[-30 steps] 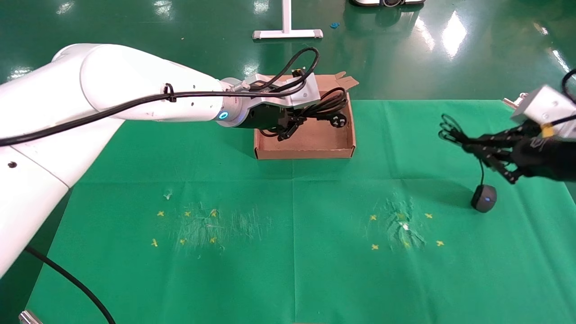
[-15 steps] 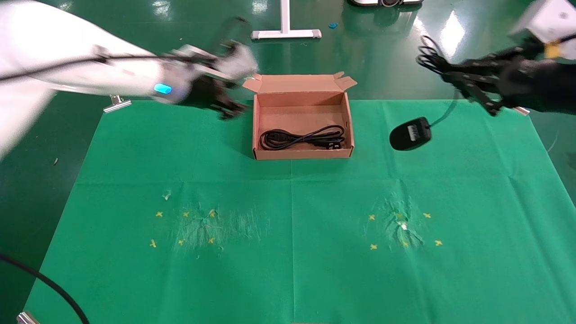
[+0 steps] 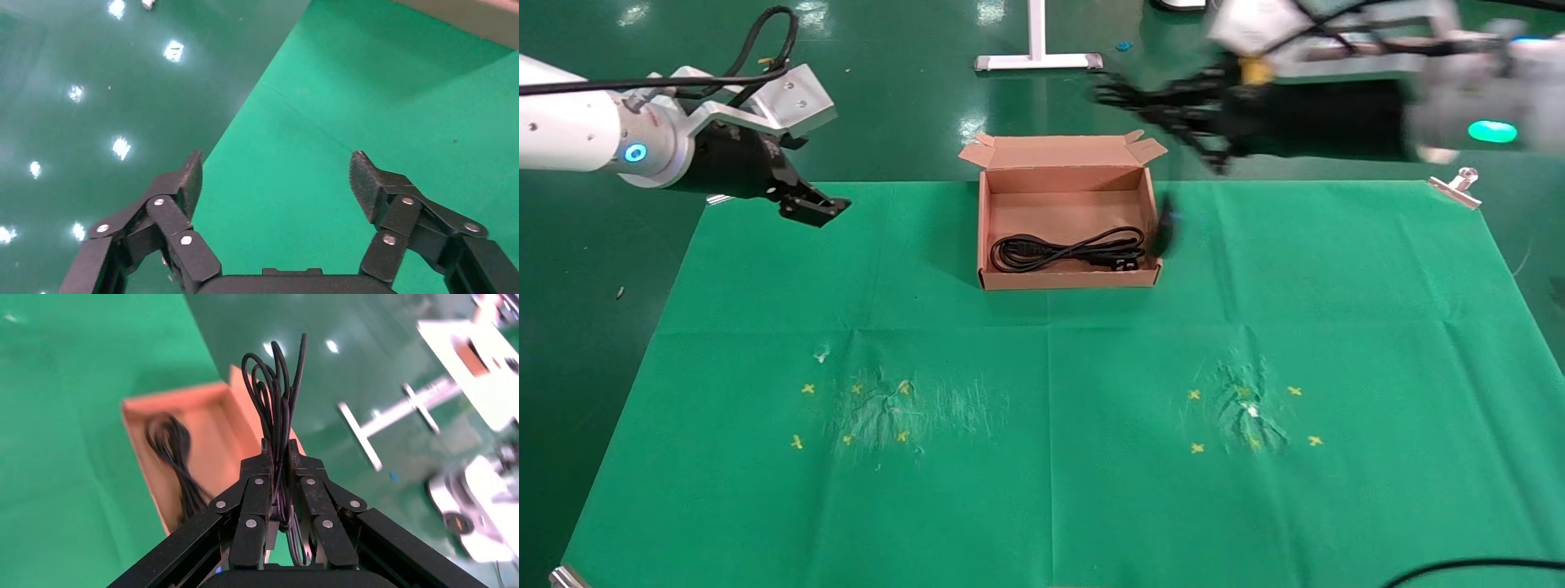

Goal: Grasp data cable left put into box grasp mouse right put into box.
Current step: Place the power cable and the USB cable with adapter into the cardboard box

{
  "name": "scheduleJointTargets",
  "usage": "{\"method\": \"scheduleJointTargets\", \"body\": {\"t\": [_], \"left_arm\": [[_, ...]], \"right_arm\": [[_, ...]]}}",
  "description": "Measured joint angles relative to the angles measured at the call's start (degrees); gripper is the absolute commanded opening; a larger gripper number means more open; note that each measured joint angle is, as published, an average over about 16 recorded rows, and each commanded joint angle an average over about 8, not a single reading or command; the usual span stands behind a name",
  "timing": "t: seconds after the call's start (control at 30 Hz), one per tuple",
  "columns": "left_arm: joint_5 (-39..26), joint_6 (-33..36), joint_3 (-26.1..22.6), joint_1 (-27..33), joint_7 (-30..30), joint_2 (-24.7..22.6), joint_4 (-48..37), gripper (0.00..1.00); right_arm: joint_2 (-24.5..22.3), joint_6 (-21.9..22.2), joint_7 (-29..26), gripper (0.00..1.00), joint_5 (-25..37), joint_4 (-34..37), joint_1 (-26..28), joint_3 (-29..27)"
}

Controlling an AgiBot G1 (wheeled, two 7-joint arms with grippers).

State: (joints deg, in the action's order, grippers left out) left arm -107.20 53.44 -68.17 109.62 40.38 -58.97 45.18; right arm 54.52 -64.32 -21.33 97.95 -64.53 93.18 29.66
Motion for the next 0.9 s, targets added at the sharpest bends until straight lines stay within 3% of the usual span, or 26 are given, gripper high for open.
{"method": "scheduleJointTargets", "body": {"t": [0.27,0.53,0.57,0.8,0.83,0.9], "left_arm": [[-2.4,0.0,-0.6,-0.6,4.6,1.6,5.0,1.0],[-3.7,0.1,-0.9,-0.9,6.9,2.5,7.4,1.0],[-3.8,0.1,-0.9,-0.9,7.1,2.6,7.6,1.0],[-4.1,0.1,-1.0,-1.0,7.7,2.8,8.3,1.0],[-4.1,0.1,-1.0,-1.0,7.7,2.8,8.3,1.0],[-4.2,0.1,-1.0,-1.0,7.7,2.9,8.3,1.0]], "right_arm": [[9.7,1.2,4.3,0.0,3.4,8.4,2.9,4.0],[14.0,2.9,6.7,0.01,5.8,16.6,3.8,6.0],[14.2,3.0,6.9,0.07,6.0,17.4,3.8,6.2],[14.5,3.7,7.6,0.93,6.6,20.7,3.6,6.4],[14.5,3.8,7.7,1.0,6.6,20.8,3.5,6.4],[14.5,3.8,7.7,1.0,6.6,21.0,3.5,6.4]]}}
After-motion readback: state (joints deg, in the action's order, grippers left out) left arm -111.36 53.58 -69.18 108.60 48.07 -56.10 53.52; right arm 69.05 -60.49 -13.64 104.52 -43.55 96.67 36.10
